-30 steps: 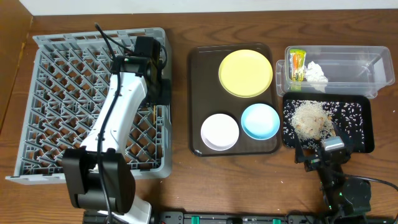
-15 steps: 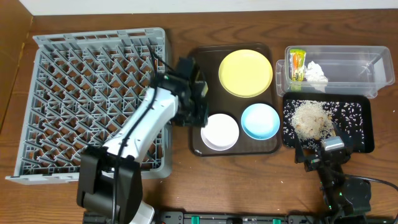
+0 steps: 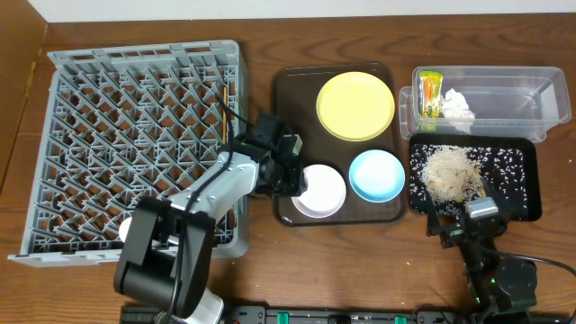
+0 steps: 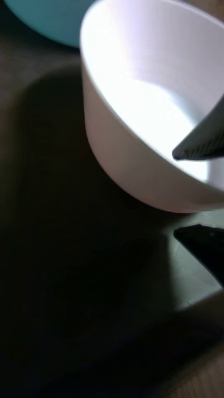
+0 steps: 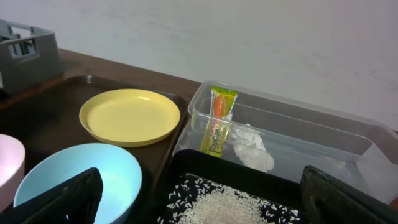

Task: Sort waste into correct bins and load items into the dishwasher
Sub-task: 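Grasp the white bowl rim with the left gripper and lift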

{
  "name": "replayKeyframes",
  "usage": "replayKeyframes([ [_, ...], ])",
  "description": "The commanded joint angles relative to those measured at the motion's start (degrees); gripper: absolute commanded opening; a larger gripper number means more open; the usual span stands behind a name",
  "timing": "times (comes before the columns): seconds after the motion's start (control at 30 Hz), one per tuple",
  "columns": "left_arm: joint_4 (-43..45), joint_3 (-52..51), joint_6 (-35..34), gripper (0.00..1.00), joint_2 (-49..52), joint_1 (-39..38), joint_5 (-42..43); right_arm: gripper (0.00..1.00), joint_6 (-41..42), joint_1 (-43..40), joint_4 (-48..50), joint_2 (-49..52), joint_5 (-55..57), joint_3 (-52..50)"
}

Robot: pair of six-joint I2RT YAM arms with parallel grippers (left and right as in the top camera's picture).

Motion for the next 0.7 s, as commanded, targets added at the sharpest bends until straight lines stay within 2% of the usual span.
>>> replayKeyframes([
  [0.0,1.6,-0.5,-2.9,0.26,1.6,0.0,1.4,0.99,0.6,-0.4,-0.2,-0.1,0.6,-0.1],
  [0.07,2.8,-0.5,-2.9,0.20,1.7,0.0,1.3,0.99,0.6,-0.4,-0.2,-0.1,0.6,-0.1],
  [0.13,3.1,-0.5,-2.8,0.08,1.7,0.0,1.1,0.99,0.6,-0.4,-0.2,-0.1,0.6,-0.1],
  [0.33,-0.8,2.7,-2.8,0.07,-1.3,0.8,0.8,0.99,0.6,-0.4,-0.2,-0.1,0.6,-0.1],
  [0.43,-5.2,6.9,-2.8,0.08,-6.2,2.6,-2.8,0.99,0.6,-0.4,-0.2,-0.1,0.6,-0.1],
  [0.53,-10.5,11.3,-2.8,0.07,-12.1,4.9,-12.0,0.99,0.6,-0.4,-0.2,-0.1,0.6,-0.1],
  [0.67,-15.5,14.5,-2.8,0.07,-20.9,9.0,-36.9,0.99,0.6,-0.4,-0.2,-0.1,0.6,-0.1],
])
